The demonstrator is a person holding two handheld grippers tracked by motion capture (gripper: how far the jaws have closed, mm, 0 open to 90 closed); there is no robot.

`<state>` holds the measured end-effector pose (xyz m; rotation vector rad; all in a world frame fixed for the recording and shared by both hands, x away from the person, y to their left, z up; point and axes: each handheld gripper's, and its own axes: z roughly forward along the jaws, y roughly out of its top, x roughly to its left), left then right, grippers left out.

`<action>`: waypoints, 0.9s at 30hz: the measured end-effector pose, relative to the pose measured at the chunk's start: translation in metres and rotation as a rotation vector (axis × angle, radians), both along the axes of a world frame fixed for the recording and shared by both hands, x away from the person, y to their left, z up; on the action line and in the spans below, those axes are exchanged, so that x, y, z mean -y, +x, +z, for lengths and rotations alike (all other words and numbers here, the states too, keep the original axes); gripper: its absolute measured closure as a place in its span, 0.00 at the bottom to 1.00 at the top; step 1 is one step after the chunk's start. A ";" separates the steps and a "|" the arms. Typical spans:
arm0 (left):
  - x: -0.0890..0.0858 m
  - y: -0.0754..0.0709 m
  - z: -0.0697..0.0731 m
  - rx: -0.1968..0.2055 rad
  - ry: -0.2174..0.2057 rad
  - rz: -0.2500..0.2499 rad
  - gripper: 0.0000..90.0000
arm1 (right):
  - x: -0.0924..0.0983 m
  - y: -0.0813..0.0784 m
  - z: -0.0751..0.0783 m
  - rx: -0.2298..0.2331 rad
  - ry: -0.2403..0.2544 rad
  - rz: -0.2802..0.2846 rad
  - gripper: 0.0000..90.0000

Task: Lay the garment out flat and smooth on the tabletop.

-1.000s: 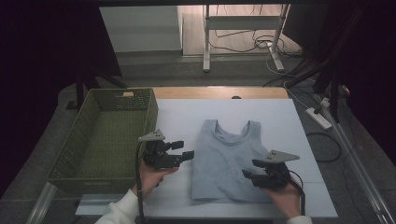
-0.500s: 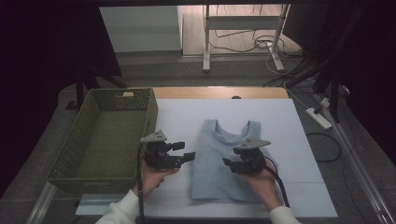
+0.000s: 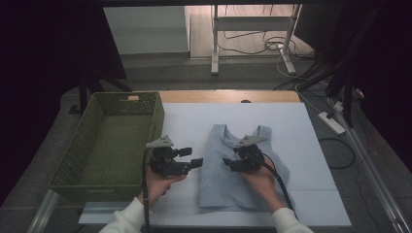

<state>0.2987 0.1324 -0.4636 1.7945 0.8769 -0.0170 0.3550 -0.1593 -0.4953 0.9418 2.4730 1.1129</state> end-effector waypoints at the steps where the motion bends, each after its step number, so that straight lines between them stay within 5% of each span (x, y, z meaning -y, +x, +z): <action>1: 0.000 0.000 0.000 0.000 0.000 0.000 0.30 | -0.004 0.001 0.000 -0.003 0.001 0.005 0.44; 6: -0.001 0.000 0.000 -0.003 0.005 0.005 0.30 | -0.012 0.001 0.001 0.041 -0.049 -0.002 0.50; 13: 0.001 -0.001 0.001 0.002 0.015 0.000 0.30 | -0.013 -0.002 -0.001 0.044 -0.093 0.026 0.93; 23: -0.002 -0.002 0.002 0.008 0.018 0.004 0.30 | -0.001 -0.008 0.006 0.084 -0.170 0.031 0.95; 27: -0.002 -0.002 0.001 0.004 0.018 0.003 0.30 | 0.009 -0.010 0.009 0.084 -0.165 0.009 0.95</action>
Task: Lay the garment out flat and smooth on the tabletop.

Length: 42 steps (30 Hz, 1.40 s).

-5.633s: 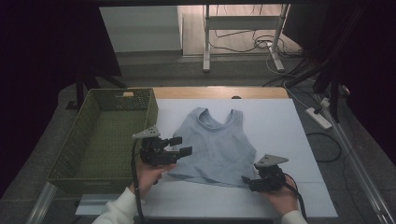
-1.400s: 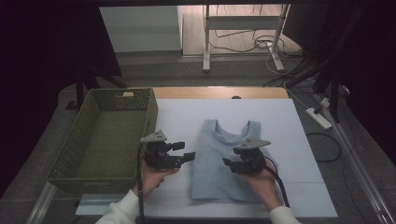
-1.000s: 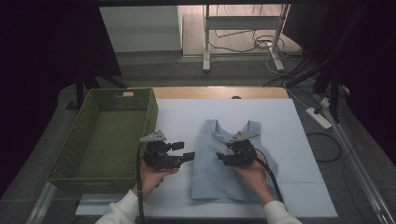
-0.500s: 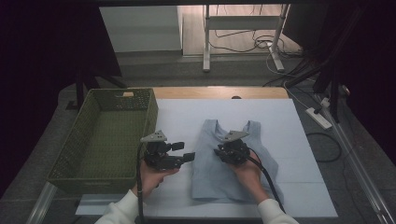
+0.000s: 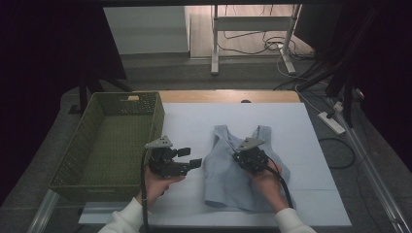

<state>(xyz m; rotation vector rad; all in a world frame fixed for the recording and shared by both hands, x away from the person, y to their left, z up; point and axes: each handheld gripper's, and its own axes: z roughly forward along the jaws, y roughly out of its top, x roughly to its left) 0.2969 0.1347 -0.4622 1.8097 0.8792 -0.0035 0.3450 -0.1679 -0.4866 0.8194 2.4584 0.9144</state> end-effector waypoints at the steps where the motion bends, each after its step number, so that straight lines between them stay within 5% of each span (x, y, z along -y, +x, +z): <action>1: 0.000 0.000 0.000 -0.002 0.000 -0.002 0.30 | 0.002 0.000 0.001 -0.003 0.004 -0.005 0.95; 9: 0.002 0.001 -0.001 -0.003 0.007 -0.011 0.30 | 0.014 0.000 0.004 0.002 -0.010 -0.025 0.96; 18: 0.000 0.001 -0.001 -0.005 0.007 -0.011 0.30 | 0.006 0.002 -0.016 -0.054 -0.017 -0.020 0.95; 23: 0.002 0.000 -0.001 -0.005 0.010 -0.015 0.30 | -0.006 -0.003 -0.023 -0.018 -0.095 0.017 0.95; 28: 0.001 0.000 -0.002 -0.006 0.014 -0.016 0.30 | -0.003 -0.006 -0.022 -0.073 -0.032 0.024 0.95; 35: 0.001 0.001 -0.002 -0.006 0.014 -0.014 0.30 | -0.010 -0.017 -0.022 -0.060 -0.067 0.066 0.95; 42: 0.001 0.000 -0.002 -0.007 0.012 -0.013 0.30 | -0.007 -0.015 -0.023 -0.072 -0.053 0.043 0.95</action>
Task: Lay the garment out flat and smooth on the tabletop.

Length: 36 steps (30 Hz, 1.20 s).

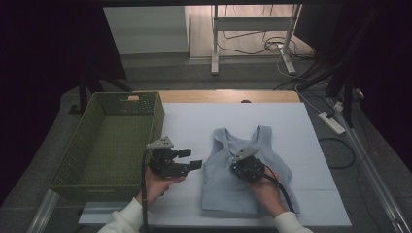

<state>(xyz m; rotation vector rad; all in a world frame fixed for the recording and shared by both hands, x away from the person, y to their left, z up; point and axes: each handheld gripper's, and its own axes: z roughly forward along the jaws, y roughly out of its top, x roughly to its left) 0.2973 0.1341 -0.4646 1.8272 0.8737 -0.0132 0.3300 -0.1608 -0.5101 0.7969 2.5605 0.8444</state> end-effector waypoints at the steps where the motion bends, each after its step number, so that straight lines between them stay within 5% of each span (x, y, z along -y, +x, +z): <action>1: 0.000 0.000 0.000 0.000 0.000 0.000 0.30 | 0.001 0.001 0.000 -0.003 0.003 0.000 0.94; 4: 0.000 0.000 0.000 0.001 -0.003 0.002 0.30 | 0.003 0.003 0.000 -0.017 0.021 -0.004 0.86; 7: 0.000 0.000 0.001 0.002 -0.004 0.001 0.30 | 0.010 0.006 0.007 -0.040 0.098 -0.023 0.76; 14: 0.001 0.000 0.000 0.000 -0.004 0.000 0.30 | 0.022 0.029 0.019 0.005 0.146 -0.104 0.67; 25: 0.000 0.001 0.000 0.003 -0.006 0.005 0.30 | -0.002 0.065 0.011 -0.003 0.144 -0.100 0.70; 30: -0.001 0.001 0.001 0.007 -0.008 0.009 0.30 | -0.012 0.074 0.007 0.005 0.097 -0.101 0.78; 36: 0.000 0.001 0.001 0.008 -0.009 0.006 0.30 | -0.014 0.077 -0.003 -0.067 0.083 -0.081 0.94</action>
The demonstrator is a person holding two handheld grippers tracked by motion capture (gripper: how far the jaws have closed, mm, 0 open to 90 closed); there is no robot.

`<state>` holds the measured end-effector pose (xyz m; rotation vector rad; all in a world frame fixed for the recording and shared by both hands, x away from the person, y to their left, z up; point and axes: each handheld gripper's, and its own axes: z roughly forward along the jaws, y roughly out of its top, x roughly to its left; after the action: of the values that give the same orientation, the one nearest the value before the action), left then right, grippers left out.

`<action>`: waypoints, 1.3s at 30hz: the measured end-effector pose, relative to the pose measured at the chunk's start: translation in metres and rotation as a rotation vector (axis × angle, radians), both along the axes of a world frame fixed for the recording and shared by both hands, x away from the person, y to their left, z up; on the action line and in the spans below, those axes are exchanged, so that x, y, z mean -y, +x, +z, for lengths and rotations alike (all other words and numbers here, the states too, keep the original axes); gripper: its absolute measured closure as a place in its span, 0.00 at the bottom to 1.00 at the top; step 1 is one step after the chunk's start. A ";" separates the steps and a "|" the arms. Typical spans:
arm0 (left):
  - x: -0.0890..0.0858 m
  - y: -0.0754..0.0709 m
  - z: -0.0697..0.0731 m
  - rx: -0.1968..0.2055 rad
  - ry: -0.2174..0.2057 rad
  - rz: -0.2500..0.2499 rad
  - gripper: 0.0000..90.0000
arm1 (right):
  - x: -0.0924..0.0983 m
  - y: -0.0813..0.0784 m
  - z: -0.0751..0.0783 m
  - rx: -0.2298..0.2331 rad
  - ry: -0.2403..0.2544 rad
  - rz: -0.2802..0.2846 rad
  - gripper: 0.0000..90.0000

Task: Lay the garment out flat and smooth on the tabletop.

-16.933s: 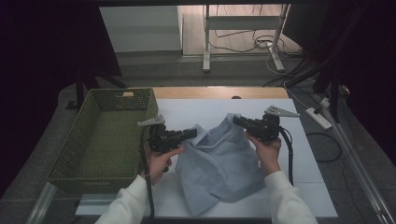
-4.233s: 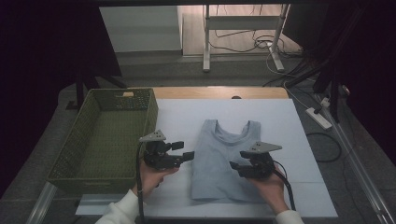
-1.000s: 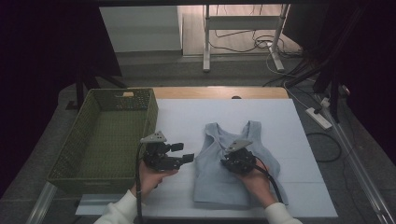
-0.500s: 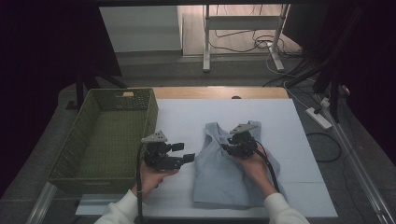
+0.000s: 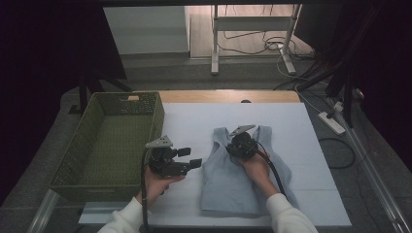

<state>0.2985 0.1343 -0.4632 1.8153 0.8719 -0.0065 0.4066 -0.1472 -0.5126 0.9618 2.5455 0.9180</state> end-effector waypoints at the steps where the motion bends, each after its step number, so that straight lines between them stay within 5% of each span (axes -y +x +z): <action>1: 0.000 0.000 0.000 0.001 0.002 -0.002 0.30 | 0.000 0.000 -0.001 -0.006 0.004 0.003 0.95; 9: 0.000 0.000 0.000 0.001 0.000 -0.002 0.30 | 0.009 0.000 0.010 0.086 0.001 -0.037 0.97; 17: 0.001 0.000 0.000 0.002 0.004 -0.002 0.29 | 0.011 0.006 -0.005 0.082 -0.073 -0.058 0.97; 25: -0.002 -0.001 0.001 0.007 0.007 0.003 0.29 | 0.011 0.003 -0.003 0.093 -0.085 -0.062 0.97; 28: -0.002 -0.001 0.001 0.012 0.011 0.003 0.29 | 0.010 0.001 -0.001 0.102 -0.090 -0.059 0.88; 33: 0.001 -0.001 0.001 0.014 0.013 -0.004 0.29 | 0.007 -0.009 0.020 0.182 -0.025 -0.034 0.84; 39: 0.003 -0.001 0.000 0.011 0.015 -0.008 0.29 | -0.009 -0.015 0.032 0.096 0.107 0.055 0.99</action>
<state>0.2978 0.1313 -0.4630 1.8311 0.8588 0.0054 0.3911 -0.1383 -0.4808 0.8588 2.4748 1.0985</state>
